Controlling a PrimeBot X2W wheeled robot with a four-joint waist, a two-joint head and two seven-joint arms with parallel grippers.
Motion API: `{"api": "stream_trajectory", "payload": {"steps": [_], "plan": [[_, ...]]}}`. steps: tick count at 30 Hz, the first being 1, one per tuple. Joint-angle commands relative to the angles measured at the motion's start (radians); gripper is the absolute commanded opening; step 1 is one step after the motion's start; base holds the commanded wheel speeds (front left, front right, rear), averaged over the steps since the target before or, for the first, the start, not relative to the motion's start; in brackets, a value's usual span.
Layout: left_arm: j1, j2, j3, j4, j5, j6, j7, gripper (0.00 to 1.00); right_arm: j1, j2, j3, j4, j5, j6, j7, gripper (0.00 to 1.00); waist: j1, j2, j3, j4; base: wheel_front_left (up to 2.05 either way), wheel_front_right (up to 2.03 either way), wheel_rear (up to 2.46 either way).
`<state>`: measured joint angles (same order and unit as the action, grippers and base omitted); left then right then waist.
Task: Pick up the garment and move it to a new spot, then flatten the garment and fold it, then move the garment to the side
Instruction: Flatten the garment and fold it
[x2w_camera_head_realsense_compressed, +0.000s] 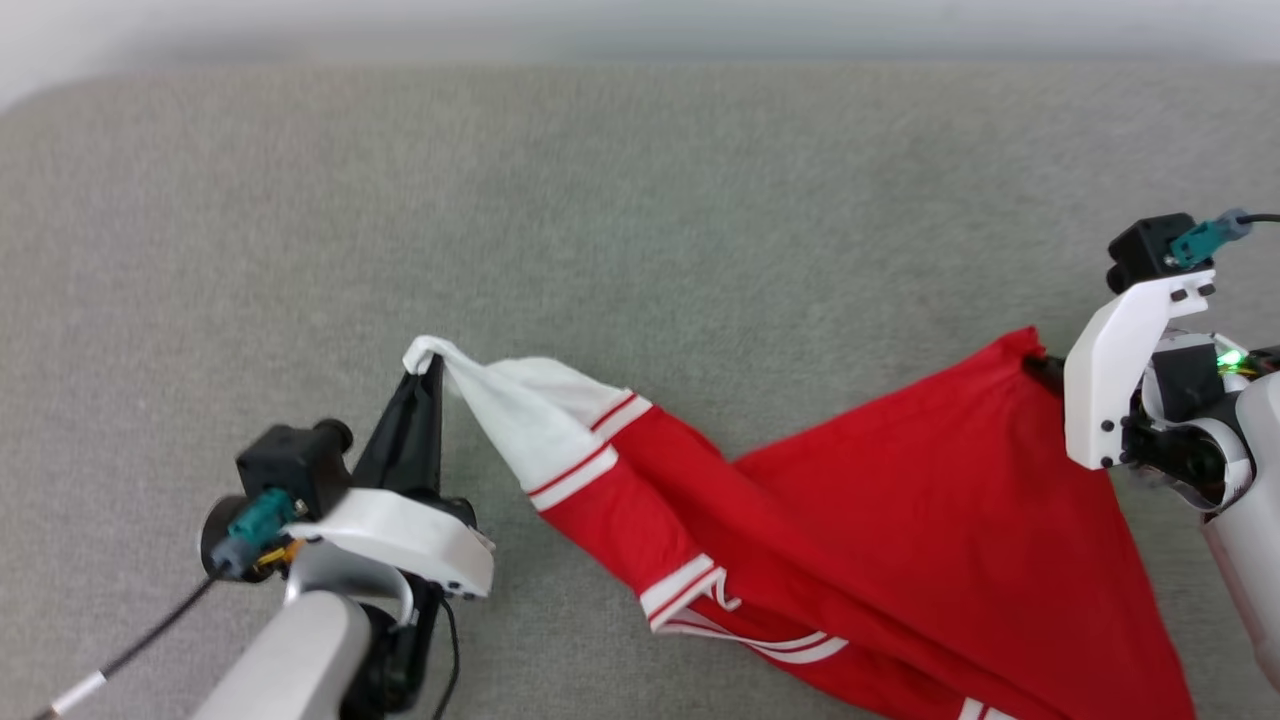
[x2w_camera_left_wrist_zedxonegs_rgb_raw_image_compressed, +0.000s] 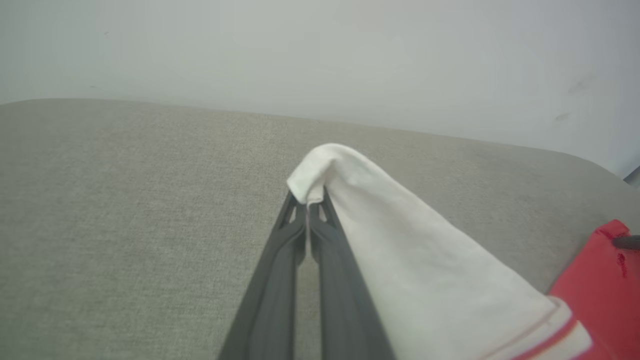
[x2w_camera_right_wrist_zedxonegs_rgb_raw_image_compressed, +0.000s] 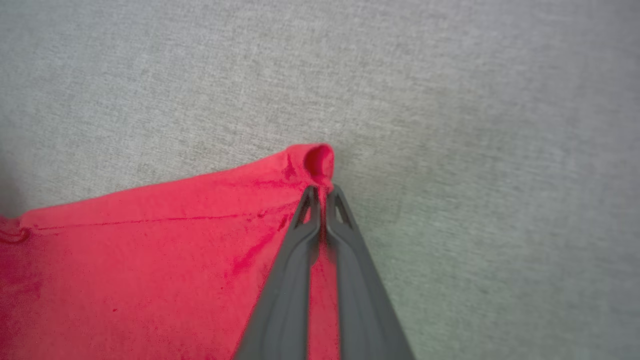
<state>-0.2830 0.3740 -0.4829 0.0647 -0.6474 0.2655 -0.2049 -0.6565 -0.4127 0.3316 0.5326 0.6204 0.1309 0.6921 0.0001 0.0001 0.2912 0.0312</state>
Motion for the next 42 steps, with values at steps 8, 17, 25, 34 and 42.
{"api": "stream_trajectory", "payload": {"steps": [8,17,25,34,42], "plan": [[-0.159,0.070,0.051,0.123,-0.025,-0.061,0.049,0.00,-0.035,0.041,-0.073,0.045,-0.107,-0.001,-0.201,0.00,-0.0001,-0.0001,-0.185,-0.087,0.00,0.00,0.00],[-0.458,0.046,0.054,0.379,-0.029,-0.145,0.084,0.00,-0.149,0.088,-0.140,0.112,-0.153,-0.001,-0.295,0.00,-0.0001,-0.0001,-0.248,-0.119,0.00,0.00,0.00],[-0.836,-0.021,0.018,0.612,0.032,-0.196,0.076,0.00,-0.366,0.069,-0.188,0.150,-0.221,-0.001,-0.372,0.00,-0.0001,-0.0001,-0.140,-0.116,0.00,0.00,0.00],[-1.220,-0.046,0.012,0.770,0.091,-0.230,0.023,0.00,-0.617,0.067,-0.230,0.146,-0.315,-0.001,-0.509,0.00,-0.0001,-0.0001,0.061,-0.125,0.00,0.00,0.00],[-1.487,-0.028,0.003,0.808,0.137,-0.234,0.022,0.00,-0.824,0.079,-0.233,0.162,-0.357,-0.001,-0.597,0.00,-0.0001,-0.0001,0.254,-0.138,0.00,0.00,0.00]]}}
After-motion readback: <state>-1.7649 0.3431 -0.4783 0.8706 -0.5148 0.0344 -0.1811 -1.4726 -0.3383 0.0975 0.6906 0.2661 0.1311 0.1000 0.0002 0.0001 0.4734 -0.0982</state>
